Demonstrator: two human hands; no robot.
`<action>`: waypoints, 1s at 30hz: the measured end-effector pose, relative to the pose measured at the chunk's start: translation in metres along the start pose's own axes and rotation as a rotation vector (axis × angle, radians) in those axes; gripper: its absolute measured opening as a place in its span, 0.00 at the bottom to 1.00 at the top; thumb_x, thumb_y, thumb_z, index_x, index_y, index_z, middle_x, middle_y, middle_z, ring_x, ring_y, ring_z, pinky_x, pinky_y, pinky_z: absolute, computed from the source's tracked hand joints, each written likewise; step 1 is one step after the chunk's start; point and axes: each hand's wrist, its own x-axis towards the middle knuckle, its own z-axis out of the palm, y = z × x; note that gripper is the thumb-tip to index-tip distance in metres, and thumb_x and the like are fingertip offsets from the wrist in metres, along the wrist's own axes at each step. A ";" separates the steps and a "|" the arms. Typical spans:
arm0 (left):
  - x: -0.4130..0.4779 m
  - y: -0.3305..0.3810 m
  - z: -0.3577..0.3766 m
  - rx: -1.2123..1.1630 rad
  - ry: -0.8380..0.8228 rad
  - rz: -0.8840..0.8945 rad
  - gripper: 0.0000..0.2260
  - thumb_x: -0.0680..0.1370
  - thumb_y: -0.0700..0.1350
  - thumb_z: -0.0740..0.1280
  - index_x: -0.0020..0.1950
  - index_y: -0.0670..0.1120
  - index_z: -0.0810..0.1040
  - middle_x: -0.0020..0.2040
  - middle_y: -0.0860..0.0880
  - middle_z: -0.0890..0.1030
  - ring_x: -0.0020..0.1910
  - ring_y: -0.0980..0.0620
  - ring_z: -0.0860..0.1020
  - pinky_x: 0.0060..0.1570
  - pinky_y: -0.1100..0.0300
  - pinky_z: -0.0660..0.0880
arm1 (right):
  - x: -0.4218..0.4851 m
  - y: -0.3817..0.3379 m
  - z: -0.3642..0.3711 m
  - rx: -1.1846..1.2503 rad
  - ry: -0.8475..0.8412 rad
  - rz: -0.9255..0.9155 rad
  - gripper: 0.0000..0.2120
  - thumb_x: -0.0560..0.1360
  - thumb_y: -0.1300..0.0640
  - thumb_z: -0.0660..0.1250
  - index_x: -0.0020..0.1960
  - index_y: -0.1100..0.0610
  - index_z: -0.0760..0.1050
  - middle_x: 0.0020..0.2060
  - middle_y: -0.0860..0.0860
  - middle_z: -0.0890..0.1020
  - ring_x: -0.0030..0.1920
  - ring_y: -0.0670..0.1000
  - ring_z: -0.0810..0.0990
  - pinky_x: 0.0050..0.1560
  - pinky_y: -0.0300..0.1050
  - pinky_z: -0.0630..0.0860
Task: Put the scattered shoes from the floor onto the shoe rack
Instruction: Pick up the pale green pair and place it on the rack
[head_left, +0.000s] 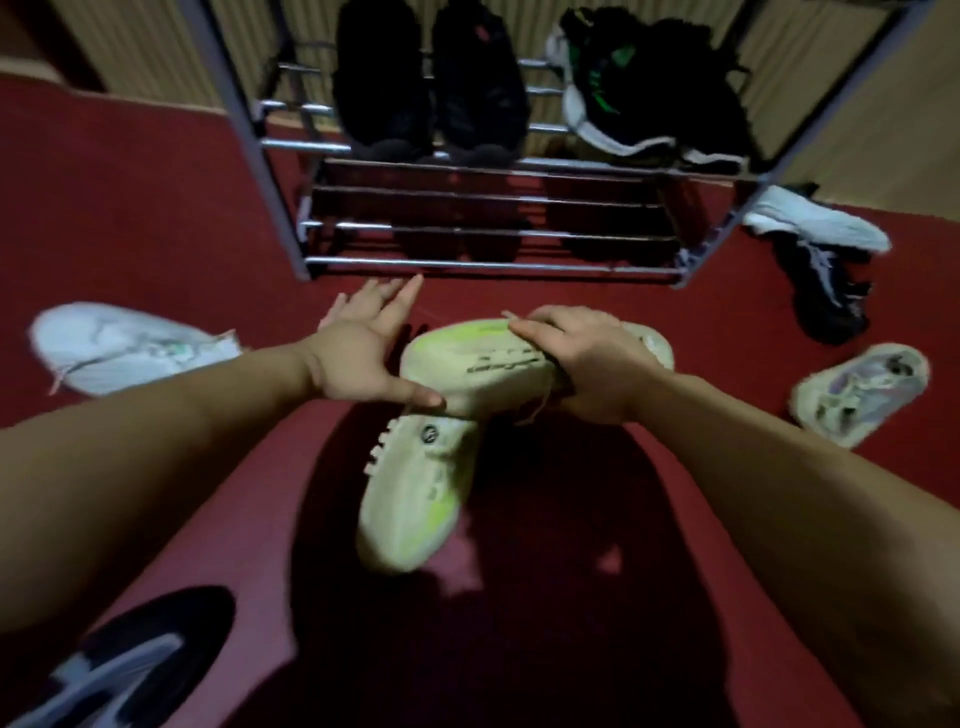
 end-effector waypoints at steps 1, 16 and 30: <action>-0.012 -0.009 0.006 -0.031 -0.005 -0.008 0.62 0.49 0.77 0.57 0.76 0.53 0.36 0.78 0.45 0.46 0.77 0.48 0.42 0.73 0.51 0.40 | 0.013 -0.016 0.001 -0.004 -0.020 -0.091 0.44 0.64 0.45 0.73 0.75 0.50 0.59 0.68 0.53 0.68 0.66 0.57 0.69 0.65 0.51 0.64; -0.133 -0.078 0.123 -0.153 0.127 -0.635 0.32 0.79 0.56 0.57 0.78 0.47 0.49 0.73 0.41 0.57 0.69 0.38 0.60 0.69 0.49 0.60 | 0.025 -0.181 0.099 0.215 -0.144 0.287 0.47 0.72 0.34 0.61 0.75 0.44 0.32 0.75 0.57 0.33 0.73 0.65 0.32 0.70 0.69 0.40; -0.109 -0.036 0.126 -0.218 0.059 -0.599 0.51 0.67 0.64 0.69 0.75 0.60 0.34 0.72 0.35 0.52 0.70 0.36 0.57 0.69 0.50 0.58 | -0.004 -0.156 0.116 0.271 -0.321 0.253 0.44 0.68 0.43 0.70 0.75 0.39 0.47 0.75 0.53 0.32 0.72 0.64 0.29 0.67 0.73 0.43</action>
